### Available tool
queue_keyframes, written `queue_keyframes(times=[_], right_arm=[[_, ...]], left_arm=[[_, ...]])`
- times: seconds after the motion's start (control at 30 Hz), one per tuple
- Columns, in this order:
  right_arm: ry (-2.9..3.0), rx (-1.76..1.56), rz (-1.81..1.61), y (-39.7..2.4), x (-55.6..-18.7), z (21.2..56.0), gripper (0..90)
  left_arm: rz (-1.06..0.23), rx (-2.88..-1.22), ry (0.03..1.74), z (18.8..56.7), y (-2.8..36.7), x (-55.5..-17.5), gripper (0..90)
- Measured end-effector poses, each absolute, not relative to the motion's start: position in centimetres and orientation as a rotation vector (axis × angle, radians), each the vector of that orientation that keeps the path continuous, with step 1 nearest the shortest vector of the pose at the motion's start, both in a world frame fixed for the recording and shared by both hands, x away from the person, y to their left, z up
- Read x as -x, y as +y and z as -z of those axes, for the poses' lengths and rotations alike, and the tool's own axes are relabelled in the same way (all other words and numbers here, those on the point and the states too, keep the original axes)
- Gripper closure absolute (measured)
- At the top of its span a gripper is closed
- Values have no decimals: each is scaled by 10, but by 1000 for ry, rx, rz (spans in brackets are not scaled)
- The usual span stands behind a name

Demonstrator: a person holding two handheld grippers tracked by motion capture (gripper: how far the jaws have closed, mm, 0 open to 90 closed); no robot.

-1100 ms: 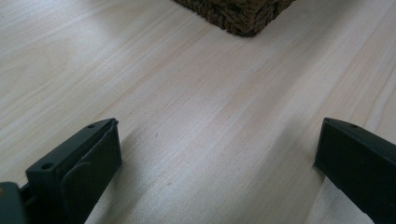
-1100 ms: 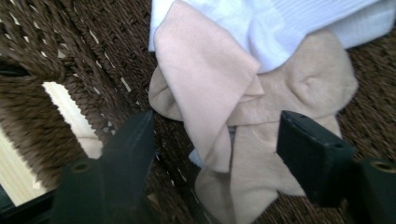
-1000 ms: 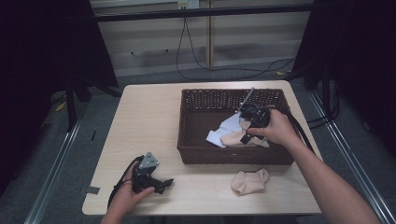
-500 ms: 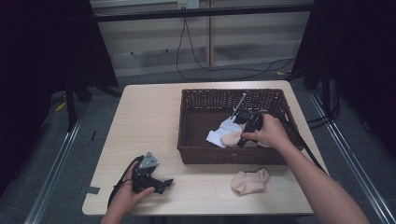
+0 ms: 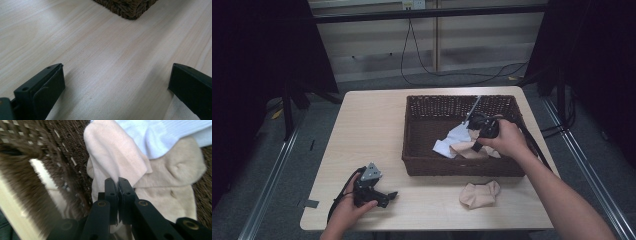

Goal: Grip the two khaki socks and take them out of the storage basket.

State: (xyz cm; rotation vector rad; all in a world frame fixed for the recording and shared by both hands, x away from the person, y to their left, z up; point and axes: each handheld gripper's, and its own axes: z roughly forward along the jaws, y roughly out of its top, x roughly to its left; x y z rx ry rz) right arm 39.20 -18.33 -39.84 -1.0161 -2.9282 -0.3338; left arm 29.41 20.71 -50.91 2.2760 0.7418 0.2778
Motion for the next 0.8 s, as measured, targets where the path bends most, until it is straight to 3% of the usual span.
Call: queue_keyframes(times=[0.8], right_arm=[[-2949, 988, 425, -207, -375, 303, 877]], left_arm=[[-285, -2269, 745, 509, 207, -294, 0]])
